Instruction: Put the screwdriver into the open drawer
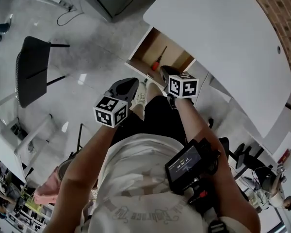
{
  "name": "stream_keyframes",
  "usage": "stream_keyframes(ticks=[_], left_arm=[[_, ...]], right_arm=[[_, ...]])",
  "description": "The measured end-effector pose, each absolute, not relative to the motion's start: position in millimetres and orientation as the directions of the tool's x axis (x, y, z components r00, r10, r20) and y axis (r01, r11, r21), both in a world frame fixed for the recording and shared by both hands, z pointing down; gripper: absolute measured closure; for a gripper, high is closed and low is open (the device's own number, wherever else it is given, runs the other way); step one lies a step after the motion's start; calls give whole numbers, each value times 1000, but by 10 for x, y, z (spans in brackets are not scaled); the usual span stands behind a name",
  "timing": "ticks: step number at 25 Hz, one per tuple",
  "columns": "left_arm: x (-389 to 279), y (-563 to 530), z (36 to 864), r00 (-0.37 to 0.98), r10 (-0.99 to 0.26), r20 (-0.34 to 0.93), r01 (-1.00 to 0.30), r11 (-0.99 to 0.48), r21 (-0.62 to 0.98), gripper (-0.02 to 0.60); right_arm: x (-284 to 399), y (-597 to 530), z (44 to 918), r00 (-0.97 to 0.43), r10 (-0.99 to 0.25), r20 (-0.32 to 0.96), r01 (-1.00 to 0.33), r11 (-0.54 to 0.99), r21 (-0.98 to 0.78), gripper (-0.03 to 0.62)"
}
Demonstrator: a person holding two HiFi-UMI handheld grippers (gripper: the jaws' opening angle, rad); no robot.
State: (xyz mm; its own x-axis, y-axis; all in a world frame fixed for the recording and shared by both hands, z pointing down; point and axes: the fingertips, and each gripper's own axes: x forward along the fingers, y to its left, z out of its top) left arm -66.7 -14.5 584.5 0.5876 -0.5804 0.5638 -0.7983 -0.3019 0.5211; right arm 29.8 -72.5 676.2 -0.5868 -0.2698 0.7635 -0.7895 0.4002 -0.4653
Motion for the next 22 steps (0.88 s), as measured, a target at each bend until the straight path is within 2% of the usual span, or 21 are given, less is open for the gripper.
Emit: stream_keyframes(ticks=[8,14,22], left_arm=[[-722,-24,5432,575,-608,547,-810,-330,484,561],[-961,52,5283,538,-645,543,-831,-296,472,561],[-1012,-23,4967,533,-693,485,-831,-320,455,561]], right_arm=[[339,-664,6029,-655,-352,669,-746,441,-499,560],[378,-673,5581,-679,-406,612,-728,483,-488,562],[397,-677,5039,-708,-458,538,-700,561,-443,566]])
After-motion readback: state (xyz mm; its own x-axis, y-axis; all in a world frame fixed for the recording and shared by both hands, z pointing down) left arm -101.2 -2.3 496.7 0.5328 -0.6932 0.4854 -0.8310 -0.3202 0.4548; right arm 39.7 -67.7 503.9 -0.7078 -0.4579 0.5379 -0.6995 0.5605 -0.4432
